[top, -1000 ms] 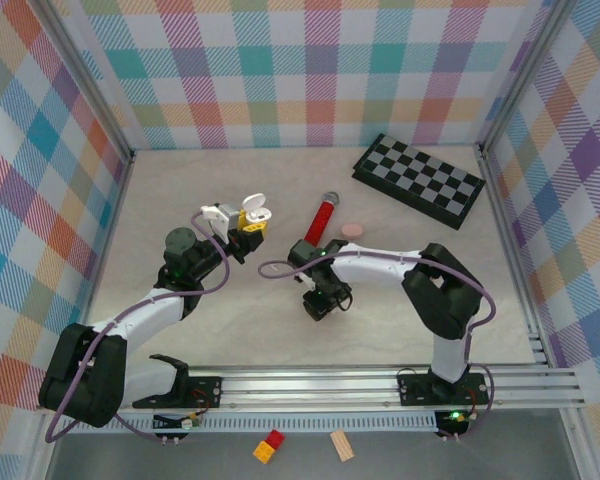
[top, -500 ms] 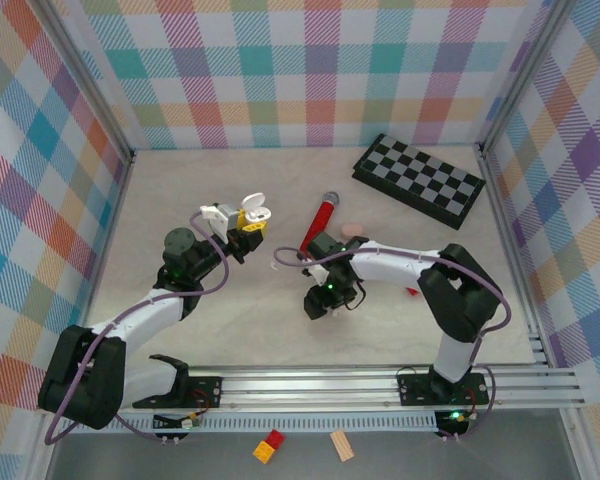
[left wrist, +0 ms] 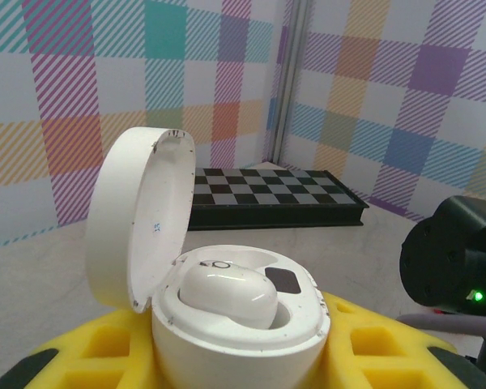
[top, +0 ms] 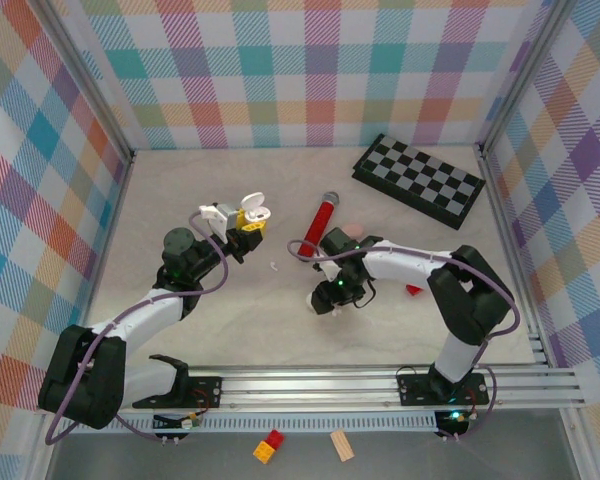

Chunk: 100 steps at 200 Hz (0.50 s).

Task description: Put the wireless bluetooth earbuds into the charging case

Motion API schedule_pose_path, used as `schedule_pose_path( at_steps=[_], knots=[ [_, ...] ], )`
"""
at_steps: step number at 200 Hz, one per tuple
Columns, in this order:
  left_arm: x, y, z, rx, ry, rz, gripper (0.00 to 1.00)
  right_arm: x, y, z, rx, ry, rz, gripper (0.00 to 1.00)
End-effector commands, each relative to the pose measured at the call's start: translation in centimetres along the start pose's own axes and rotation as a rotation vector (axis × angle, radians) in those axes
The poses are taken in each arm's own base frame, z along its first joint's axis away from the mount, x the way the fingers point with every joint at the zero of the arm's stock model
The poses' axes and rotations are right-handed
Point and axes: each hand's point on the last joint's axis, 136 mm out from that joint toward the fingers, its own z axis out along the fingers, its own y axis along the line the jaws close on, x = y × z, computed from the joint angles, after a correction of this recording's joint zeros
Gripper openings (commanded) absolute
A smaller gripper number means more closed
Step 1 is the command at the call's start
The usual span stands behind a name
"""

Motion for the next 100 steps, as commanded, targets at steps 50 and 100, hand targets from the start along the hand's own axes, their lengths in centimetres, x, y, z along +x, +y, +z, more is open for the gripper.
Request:
schedule_pose_path(
  at_steps=[50, 100],
  knots=[
    [-2.3, 0.3, 0.0, 0.015, -0.067, 0.022, 0.28, 3.3, 0.6, -0.3, -0.063, 0.059, 0.096, 0.64],
    [-2.0, 0.5, 0.1, 0.016, -0.062, 0.018, 0.28, 4.2, 2.2, -1.5, -0.155, 0.037, 0.123, 0.63]
  ],
)
